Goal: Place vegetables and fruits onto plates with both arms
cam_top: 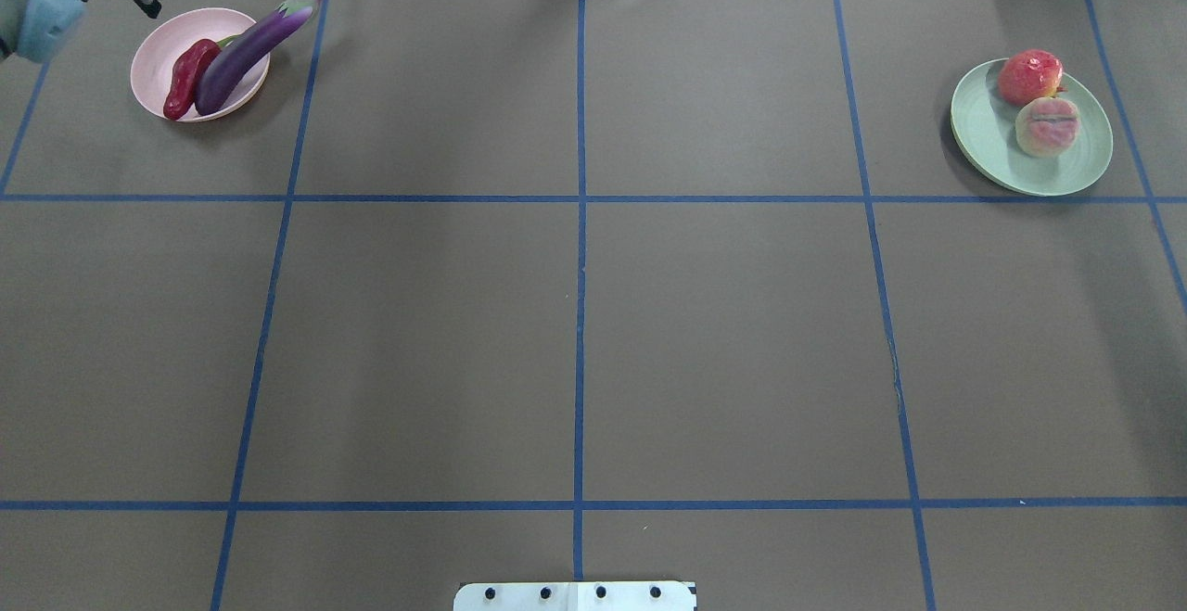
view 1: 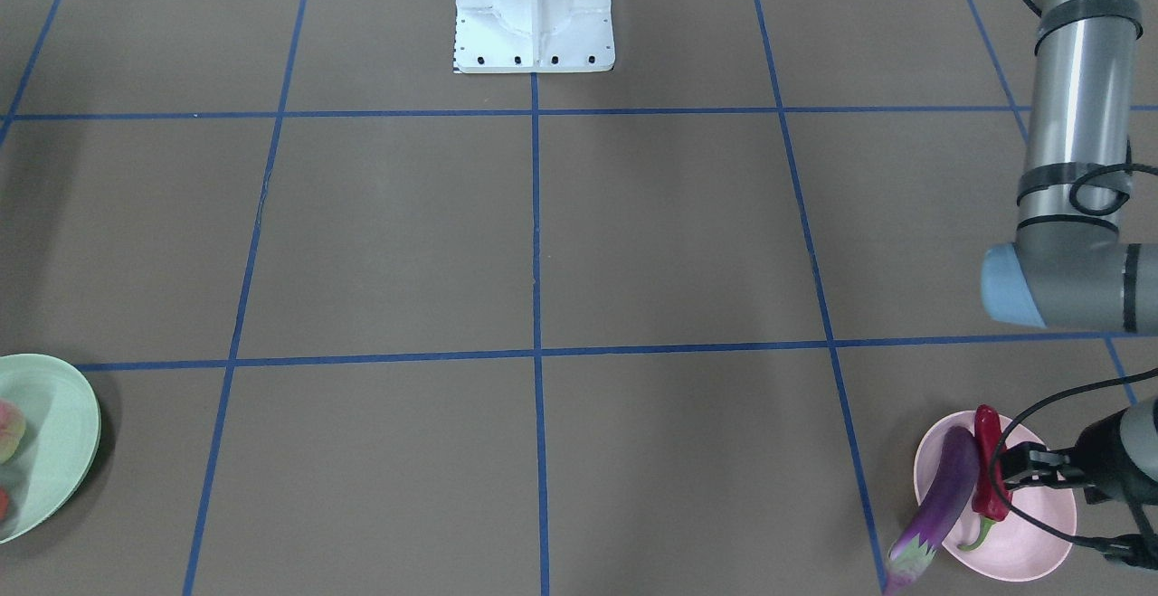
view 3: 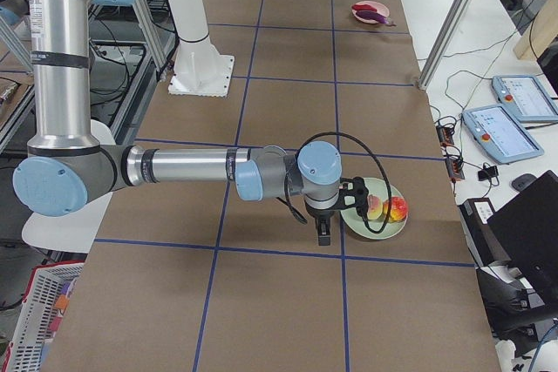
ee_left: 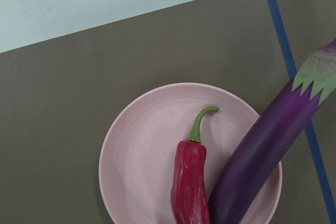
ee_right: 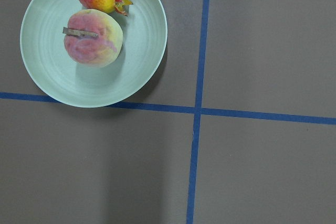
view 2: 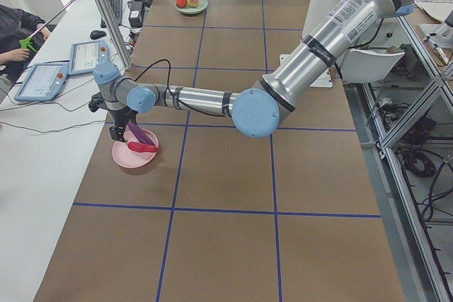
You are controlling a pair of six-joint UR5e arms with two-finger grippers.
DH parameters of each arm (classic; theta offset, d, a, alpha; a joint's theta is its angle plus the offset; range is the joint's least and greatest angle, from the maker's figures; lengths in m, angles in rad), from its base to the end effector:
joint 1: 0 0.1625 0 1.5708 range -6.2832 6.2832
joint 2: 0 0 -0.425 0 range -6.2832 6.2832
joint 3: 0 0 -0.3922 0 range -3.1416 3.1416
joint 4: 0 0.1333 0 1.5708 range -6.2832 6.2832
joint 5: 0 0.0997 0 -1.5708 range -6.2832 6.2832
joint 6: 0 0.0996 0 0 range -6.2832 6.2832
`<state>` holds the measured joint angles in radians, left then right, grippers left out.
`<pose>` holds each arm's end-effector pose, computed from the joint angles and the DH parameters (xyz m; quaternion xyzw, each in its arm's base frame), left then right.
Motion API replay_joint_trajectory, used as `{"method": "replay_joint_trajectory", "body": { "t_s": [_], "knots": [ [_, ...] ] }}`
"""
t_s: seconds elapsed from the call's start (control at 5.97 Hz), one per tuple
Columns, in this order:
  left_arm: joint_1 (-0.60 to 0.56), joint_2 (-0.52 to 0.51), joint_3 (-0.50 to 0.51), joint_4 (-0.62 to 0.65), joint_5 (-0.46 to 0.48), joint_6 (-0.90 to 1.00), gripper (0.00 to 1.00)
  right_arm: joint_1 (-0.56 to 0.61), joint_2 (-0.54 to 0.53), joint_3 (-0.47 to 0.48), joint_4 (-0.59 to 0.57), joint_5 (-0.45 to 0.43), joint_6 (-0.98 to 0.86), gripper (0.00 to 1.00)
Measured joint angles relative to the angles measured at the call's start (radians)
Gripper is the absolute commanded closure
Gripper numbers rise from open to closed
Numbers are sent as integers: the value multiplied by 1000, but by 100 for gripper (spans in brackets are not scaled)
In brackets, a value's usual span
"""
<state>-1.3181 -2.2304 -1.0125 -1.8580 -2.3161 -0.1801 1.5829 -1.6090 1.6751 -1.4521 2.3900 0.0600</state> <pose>0.1290 -0.7626 0.4887 0.0989 0.3875 0.1034 0.9107 0.0664 -0.4848 0.6098 0.0751 -0.3985 -0.0038 0.9141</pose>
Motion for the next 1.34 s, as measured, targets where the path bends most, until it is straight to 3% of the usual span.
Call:
{"method": "replay_joint_trajectory", "body": {
  "t_s": [0.34,0.5,0.67,1.01,1.34],
  "knots": [
    [-134,167,-154,112,-151,135,0,-21,9,-1,-7,-7,29,0],
    [-181,273,-233,138,-165,158,0,-28,11,2,-13,-11,34,0],
    [-210,389,-307,150,-152,162,0,-30,10,6,-16,-12,35,0],
    [-219,513,-465,212,-59,171,0,-32,10,9,-17,-12,35,0],
    [-224,676,-698,402,12,337,0,-32,9,13,-16,-12,35,0]
  ]
}}
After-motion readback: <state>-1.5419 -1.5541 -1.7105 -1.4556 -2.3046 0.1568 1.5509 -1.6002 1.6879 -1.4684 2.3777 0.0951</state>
